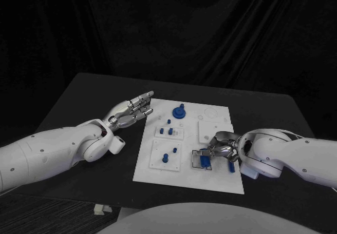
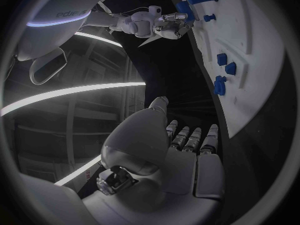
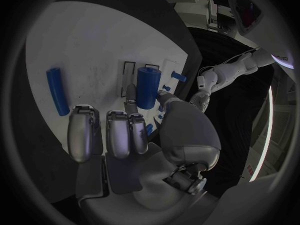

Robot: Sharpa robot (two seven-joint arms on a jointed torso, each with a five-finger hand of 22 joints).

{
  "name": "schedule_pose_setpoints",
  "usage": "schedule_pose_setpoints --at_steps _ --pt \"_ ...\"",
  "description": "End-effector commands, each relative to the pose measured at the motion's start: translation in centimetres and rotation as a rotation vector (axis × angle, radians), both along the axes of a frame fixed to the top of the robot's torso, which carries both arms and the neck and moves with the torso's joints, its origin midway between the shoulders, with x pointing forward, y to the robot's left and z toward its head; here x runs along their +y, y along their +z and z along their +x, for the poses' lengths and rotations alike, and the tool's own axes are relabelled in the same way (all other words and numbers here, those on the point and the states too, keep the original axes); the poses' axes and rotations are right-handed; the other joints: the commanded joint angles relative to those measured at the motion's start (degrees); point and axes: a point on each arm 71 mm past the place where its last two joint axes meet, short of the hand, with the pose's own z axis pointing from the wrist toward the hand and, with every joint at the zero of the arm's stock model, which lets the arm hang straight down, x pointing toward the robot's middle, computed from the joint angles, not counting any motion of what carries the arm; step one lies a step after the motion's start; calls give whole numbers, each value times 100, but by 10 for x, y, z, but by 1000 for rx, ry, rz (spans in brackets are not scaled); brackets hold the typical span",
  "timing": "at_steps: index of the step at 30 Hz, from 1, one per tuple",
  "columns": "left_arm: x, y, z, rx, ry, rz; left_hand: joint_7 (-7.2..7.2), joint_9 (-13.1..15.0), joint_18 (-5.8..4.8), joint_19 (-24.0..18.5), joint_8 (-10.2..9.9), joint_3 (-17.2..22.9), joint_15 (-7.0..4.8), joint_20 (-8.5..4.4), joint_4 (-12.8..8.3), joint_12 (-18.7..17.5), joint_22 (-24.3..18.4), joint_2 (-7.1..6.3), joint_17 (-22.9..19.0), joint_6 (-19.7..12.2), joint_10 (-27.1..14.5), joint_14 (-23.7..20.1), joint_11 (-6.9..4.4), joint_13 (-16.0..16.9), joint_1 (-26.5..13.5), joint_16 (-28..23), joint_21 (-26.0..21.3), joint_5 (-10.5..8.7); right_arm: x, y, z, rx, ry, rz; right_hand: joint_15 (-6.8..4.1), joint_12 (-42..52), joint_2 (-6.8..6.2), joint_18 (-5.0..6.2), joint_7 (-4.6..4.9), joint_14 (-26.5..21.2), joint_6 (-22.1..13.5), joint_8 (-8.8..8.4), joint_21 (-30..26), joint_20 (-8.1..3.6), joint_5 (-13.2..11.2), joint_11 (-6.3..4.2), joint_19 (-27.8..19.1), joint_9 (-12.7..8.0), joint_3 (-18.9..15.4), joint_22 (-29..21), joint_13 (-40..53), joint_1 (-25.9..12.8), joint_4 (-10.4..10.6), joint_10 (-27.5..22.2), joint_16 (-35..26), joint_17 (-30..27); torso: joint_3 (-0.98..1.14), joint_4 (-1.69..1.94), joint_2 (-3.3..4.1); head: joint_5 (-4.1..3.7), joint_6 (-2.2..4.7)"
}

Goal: Assemble the parts on the task board

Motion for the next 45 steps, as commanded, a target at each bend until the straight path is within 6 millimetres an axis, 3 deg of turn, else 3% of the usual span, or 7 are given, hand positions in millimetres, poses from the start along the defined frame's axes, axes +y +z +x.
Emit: schedule_pose_setpoints --at_steps 1,5,16,26,32,38,45 --pt "-2 0 -1 5 -12 -15 -36 7 36 2 35 28 30 32 9 0 5 17 -7 -6 21 -2 31 9 -1 -21 9 36 -1 -5 -3 33 8 -35 45 15 25 67 6 427 29 -29 14 56 -171 41 265 -30 -129 1237 1509 -86 61 587 20 503 -3 -1 3 5 -1" --pt "-3 -1 -1 7 -13 -15 -33 8 36 -3 37 31 35 33 10 0 -3 20 -7 3 21 -2 34 9 0 -21 5 37 -1 -6 -3 30 8 -33 45 15 -18 65 4 429 41 -14 21 57 -312 40 269 -42 -234 1240 1509 -142 97 587 26 514 -4 -1 3 11 -1" --pt "-2 -3 -1 11 -12 -13 -28 9 35 -1 38 33 38 33 10 0 -1 21 -7 6 21 -2 35 9 -1 -21 6 38 0 -6 -2 29 9 -32 42 15 42 65 0 427 29 31 16 55 -920 37 271 -86 -546 1240 1509 -287 270 587 27 509 1 1 1 16 -1" --pt "-2 -4 -2 17 -12 -12 -18 8 34 1 38 37 47 34 10 0 1 23 -7 5 21 -2 39 9 -1 -21 8 37 1 -6 -2 35 16 -34 47 15 -5 61 4 432 11 49 32 58 -1169 42 279 -103 -705 1247 1509 -285 289 587 39 535 -2 -1 3 26 -1" --pt "-2 -5 -2 20 -13 -11 -18 8 34 1 38 37 47 34 10 0 1 23 -7 5 21 -2 39 9 -1 -21 8 37 1 -6 -2 30 12 -30 27 15 -2 52 -26 443 56 207 69 43 -1538 15 296 -44 -978 1260 1509 -448 488 587 66 591 4 2 5 33 -1" --pt "-2 -6 -3 23 -13 -11 -12 8 32 0 38 40 54 35 10 -1 -1 25 -7 7 19 -2 41 8 -1 -21 7 38 1 -5 -1 11 4 -15 32 15 -41 51 -14 441 -40 237 71 44 -1553 26 297 -44 -1268 1260 1509 -641 551 587 66 586 1 -1 2 27 -1" --pt "-2 -7 -3 26 -13 -10 -12 8 32 0 38 40 54 35 10 -1 -1 25 -7 7 19 -2 41 8 -1 -21 7 38 0 -3 0 -16 -9 5 41 15 28 49 -4 444 -91 279 80 52 -1563 34 300 -56 -1654 1263 1509 -919 563 587 76 606 0 -1 4 22 -1"
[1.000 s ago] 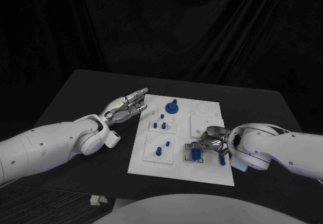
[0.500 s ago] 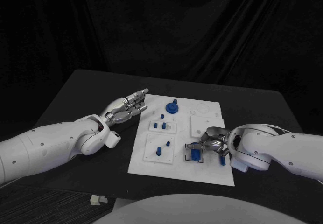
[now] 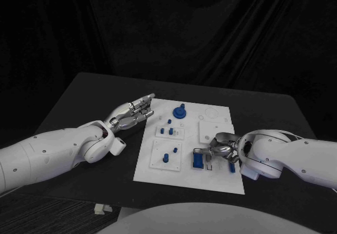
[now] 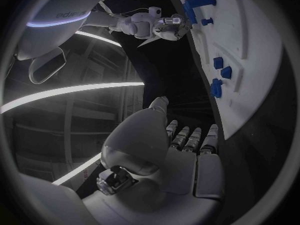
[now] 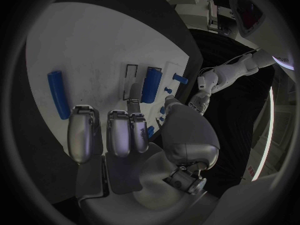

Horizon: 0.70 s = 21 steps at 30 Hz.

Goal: Assemble the parts on the task board

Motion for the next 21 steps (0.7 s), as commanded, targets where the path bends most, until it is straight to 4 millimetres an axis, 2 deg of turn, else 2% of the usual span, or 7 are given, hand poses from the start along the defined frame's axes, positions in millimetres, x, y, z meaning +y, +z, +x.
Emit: schedule_pose_setpoints --at_steps 1,9,14,18,20,21 --pt "-2 0 -1 4 -10 -15 -12 9 32 0 38 25 54 35 -6 -1 1 25 -6 7 19 -2 41 9 -1 -21 7 38 0 1 1 -28 -16 16 42 15 45 50 2 444 -57 37 15 33 -32 36 318 -12 -133 1264 1506 -125 5 586 30 605 -1 5 0 3 -1" --pt "-1 -1 -1 4 -9 -14 -12 9 32 0 38 25 54 35 -6 -1 1 25 -6 7 19 -2 41 9 -1 -21 7 38 -2 4 1 -62 -31 43 44 15 156 50 4 444 -73 58 17 34 -27 37 319 -19 -279 1264 1506 -221 4 586 32 607 0 9 1 29 -1" --pt "-1 0 -2 3 -7 -14 -3 9 30 2 38 30 64 36 -5 0 4 28 -6 10 22 -2 45 10 -3 -21 9 38 -5 12 0 -122 -46 95 46 15 291 43 6 454 -86 80 44 38 42 40 331 -28 -329 1274 1506 -81 -21 586 51 651 -5 14 -3 31 -1" --pt "0 0 -2 1 -4 -14 -3 9 30 2 38 30 64 36 -5 0 4 28 -6 10 22 -2 45 10 -3 -21 9 38 -13 30 2 -194 -74 130 49 15 378 40 6 454 -91 112 57 39 256 36 336 -47 -423 1278 1506 176 -25 586 55 651 -8 6 0 30 -1" --pt "1 0 -2 0 -2 -14 -3 9 30 2 38 30 64 36 -5 0 4 28 -6 10 22 -2 45 10 -3 -21 9 38 -19 39 4 -209 -89 123 40 15 390 41 -8 450 -60 136 57 33 659 28 335 -64 -435 1277 1506 507 -132 586 49 630 -4 -3 4 39 -1" --pt "1 0 -2 0 -2 -14 -3 9 30 2 38 30 64 36 -5 0 4 28 -6 10 22 -2 45 10 -3 -21 9 38 -20 41 5 -211 -92 120 39 15 390 41 -9 449 -55 137 56 32 666 27 335 -65 -437 1276 1506 518 -134 586 48 628 -5 -4 4 42 -1"
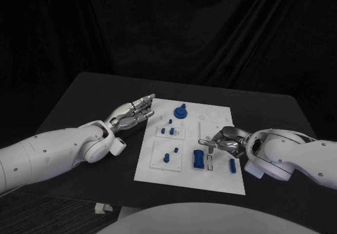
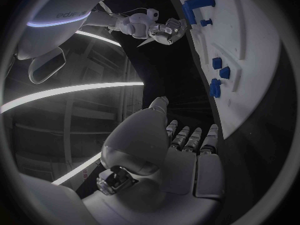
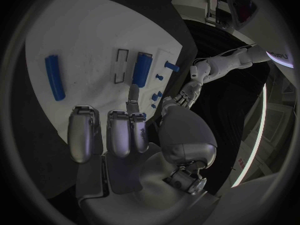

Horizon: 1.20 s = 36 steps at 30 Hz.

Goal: Assemble the parts on the task board

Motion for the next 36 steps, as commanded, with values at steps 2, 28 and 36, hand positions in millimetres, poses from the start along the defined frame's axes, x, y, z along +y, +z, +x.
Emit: schedule_pose_setpoints --at_steps 2,28,36 --pt "0 1 -1 -6 -2 -15 0 10 29 4 40 31 23 36 -5 1 6 27 -9 18 6 -2 25 7 -3 -21 10 38 -13 23 8 -80 -52 10 30 15 3 46 -41 443 57 27 12 26 290 17 327 -44 -41 1266 1508 313 -81 586 15 600 -3 -6 0 -5 -1" --pt "-2 1 -1 -11 0 -15 27 13 28 4 46 34 -16 31 -5 0 5 18 -9 41 2 -2 25 5 -5 -21 11 43 -74 20 1 43 -69 -321 284 15 -121 107 347 362 236 -2149 -285 228 1300 338 223 -2365 577 1176 1508 1545 -782 586 -199 106 0 0 -4 -120 -1" --pt "-1 1 0 -12 1 -15 32 12 28 3 45 36 -20 31 -6 0 4 17 -9 38 2 -2 26 5 -4 -21 11 45 -74 17 -1 44 -64 -325 9 15 -129 93 -81 381 1440 -1432 -199 28 863 -17 267 -2038 508 1207 1508 1245 -653 586 -155 189 -3 -12 -1 -126 -1"
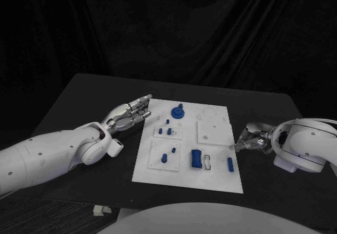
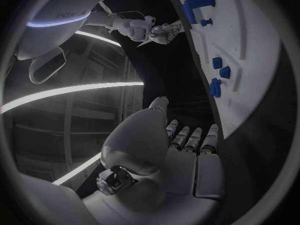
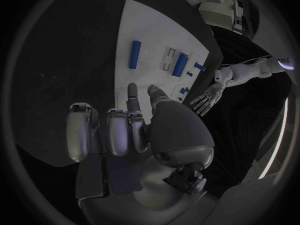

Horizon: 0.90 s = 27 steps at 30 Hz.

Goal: Assemble the parts on the task board

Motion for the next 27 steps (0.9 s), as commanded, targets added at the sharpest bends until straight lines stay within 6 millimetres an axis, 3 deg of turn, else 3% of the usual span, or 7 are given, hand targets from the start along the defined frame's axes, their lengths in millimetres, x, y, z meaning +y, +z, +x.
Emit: schedule_pose_setpoints --at_steps 1,2,4,7,12,22,27 --pt "-1 1 0 -10 -1 -15 12 8 29 3 24 36 -20 31 -6 0 5 17 -6 17 2 -2 26 7 -3 -21 11 19 0 -3 -2 9 7 -36 -119 15 -22 85 -127 380 179 285 48 -120 -348 -123 261 325 -67 1217 1509 -175 83 597 15 210 -5 -3 0 1 -1" --pt "-1 1 0 -10 -1 -16 12 8 29 3 24 36 -20 31 -6 0 5 17 -6 17 2 -2 26 7 -3 -21 11 19 0 -4 -3 19 10 -42 -131 15 -22 81 -146 388 172 370 67 -144 -510 -140 269 449 -95 1223 1509 -227 117 597 31 247 -6 -4 -1 0 -1" --pt "-1 1 0 -10 -2 -16 12 8 29 3 24 36 -20 31 -6 0 5 17 -6 17 2 -2 26 7 -3 -21 11 19 0 -9 -6 47 18 -59 -161 15 -10 74 -177 389 32 639 88 -180 -819 -169 277 915 -162 1230 1509 -322 186 597 38 254 -4 1 3 -5 -1" --pt "-1 1 0 -10 -1 -15 25 9 29 2 25 42 -39 29 -10 0 3 18 -6 23 3 -2 34 8 0 -21 10 22 -1 -14 -8 68 22 -68 -162 15 -3 76 -174 384 -42 684 79 -183 -903 -169 273 1030 -171 1227 1509 -319 189 597 29 232 -3 9 5 -12 -1" --pt "-1 1 0 -9 -2 -15 25 9 29 2 25 42 -39 29 -10 0 3 18 -6 23 3 -2 34 8 0 -21 10 22 2 -20 -11 77 24 -65 -157 15 27 76 -162 386 -120 680 80 -181 -920 -160 273 1077 -165 1227 1509 -316 198 597 33 243 0 -9 5 19 -1" --pt "-2 0 -1 -5 -5 -16 31 8 29 2 23 45 -50 29 -11 1 2 18 -6 19 4 -2 39 8 1 -21 10 23 7 -27 -11 85 44 -79 -149 15 58 71 -152 391 -186 673 96 -176 -879 -150 279 1123 -135 1233 1509 -243 156 597 45 269 -4 1 3 -2 -1" --pt "-2 -1 -1 -3 -6 -16 35 7 29 3 22 49 -56 29 -13 0 3 20 -6 17 3 -2 44 7 3 -21 11 24 8 -34 -14 114 53 -97 -109 15 72 75 -88 384 -371 554 77 -144 -679 -98 271 1113 -99 1226 1509 -122 63 597 33 236 -3 4 2 6 -1"
